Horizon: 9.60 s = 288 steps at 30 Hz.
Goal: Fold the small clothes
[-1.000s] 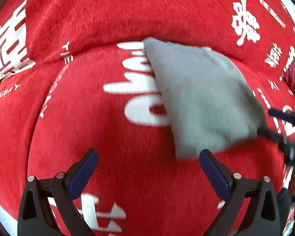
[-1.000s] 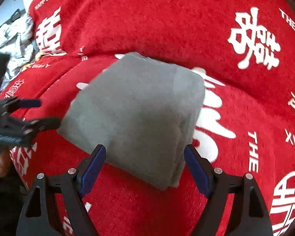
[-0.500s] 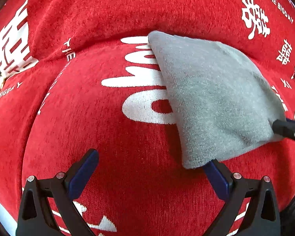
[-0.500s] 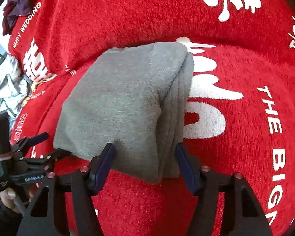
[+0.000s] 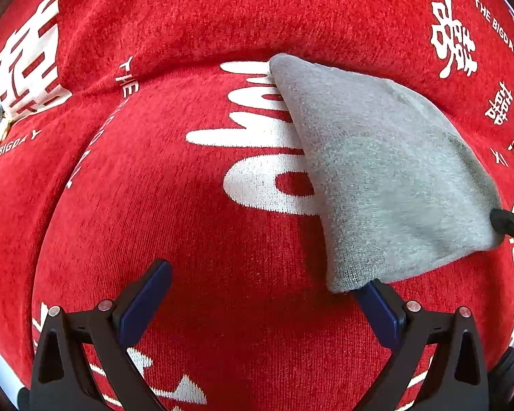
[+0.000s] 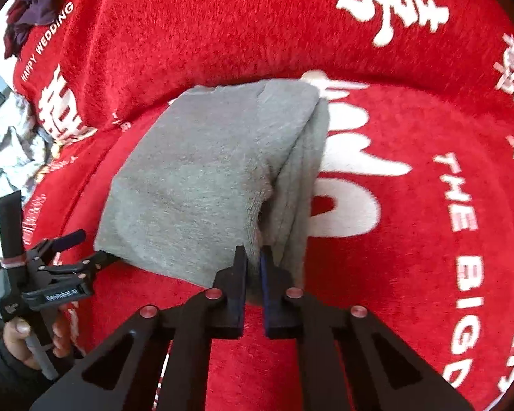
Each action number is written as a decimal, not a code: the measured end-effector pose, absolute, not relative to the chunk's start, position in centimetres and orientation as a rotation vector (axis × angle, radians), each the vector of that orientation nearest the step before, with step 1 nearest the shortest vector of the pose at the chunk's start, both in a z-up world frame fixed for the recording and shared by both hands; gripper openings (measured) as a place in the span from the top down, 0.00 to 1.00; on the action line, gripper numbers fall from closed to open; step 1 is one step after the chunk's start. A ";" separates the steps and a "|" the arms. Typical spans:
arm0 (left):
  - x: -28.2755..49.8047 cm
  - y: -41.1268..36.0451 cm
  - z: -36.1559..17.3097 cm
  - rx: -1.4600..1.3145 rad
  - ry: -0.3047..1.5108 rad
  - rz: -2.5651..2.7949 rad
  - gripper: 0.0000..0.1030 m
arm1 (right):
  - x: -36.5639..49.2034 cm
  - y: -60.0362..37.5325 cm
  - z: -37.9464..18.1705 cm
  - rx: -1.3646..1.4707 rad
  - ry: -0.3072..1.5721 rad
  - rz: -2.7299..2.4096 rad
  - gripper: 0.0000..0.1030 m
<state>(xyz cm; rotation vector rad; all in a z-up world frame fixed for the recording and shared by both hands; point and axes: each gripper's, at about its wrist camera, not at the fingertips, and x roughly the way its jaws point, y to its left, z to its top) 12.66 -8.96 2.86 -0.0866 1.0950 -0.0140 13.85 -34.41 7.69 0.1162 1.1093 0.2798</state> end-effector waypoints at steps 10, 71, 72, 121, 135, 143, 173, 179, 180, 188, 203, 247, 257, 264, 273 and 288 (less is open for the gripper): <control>12.9 -8.7 2.6 -0.087 1.117 -0.015 0.00 | 14.0 -33.4 7.5 0.109 1.137 0.333 0.72; 16.0 -10.3 8.2 -0.070 1.028 -0.172 0.00 | 21.2 -29.5 8.6 -0.004 1.053 0.367 0.35; 17.0 -10.3 7.7 -0.079 1.044 -0.169 0.00 | 21.9 -29.4 7.8 -0.025 1.065 0.356 0.35; 24.6 -13.6 7.9 -0.116 1.132 -0.313 0.63 | 23.8 -31.4 9.4 0.257 1.048 0.394 0.65; 13.1 -10.3 12.6 -0.078 1.119 -0.306 0.63 | 13.4 -28.2 13.6 0.208 1.045 0.464 0.65; 8.0 -8.7 11.7 -0.079 1.130 -0.290 0.63 | 8.0 -26.0 13.0 0.196 1.073 0.486 0.65; 1.6 -3.3 8.6 -0.042 1.093 -0.126 0.15 | -0.4 -21.2 13.5 -0.228 0.984 0.589 0.33; 2.7 -1.8 6.0 -0.137 1.142 -0.091 0.00 | 1.2 -21.3 7.8 -0.216 1.121 0.503 0.33; 2.9 -1.9 5.6 -0.136 1.144 -0.095 0.00 | 1.4 -22.1 7.6 -0.168 1.115 0.516 0.33; 2.8 -3.0 8.7 -0.067 1.069 -0.081 0.00 | 1.0 -22.2 10.3 -0.174 1.074 0.516 0.32; 8.6 -1.9 8.2 -0.127 1.127 0.029 0.00 | 5.4 -21.5 12.7 -0.143 1.010 0.397 0.17; 10.5 0.1 7.1 -0.174 1.152 0.058 0.00 | 8.6 -19.2 8.7 -0.270 1.149 0.383 0.12; 2.1 -4.3 9.2 0.012 1.090 -0.124 0.00 | 2.8 -23.6 11.3 -0.285 1.100 0.337 0.11; 0.6 -5.0 5.0 0.102 1.195 -0.120 0.00 | -0.4 -21.7 7.4 -0.499 1.122 0.333 0.12; -0.8 -4.9 6.0 0.136 1.171 -0.131 0.00 | -0.2 -27.5 8.0 -0.304 1.198 0.316 0.11; 0.8 -3.8 5.3 0.070 1.199 -0.083 0.00 | 2.3 -20.9 7.7 -0.414 1.126 0.371 0.11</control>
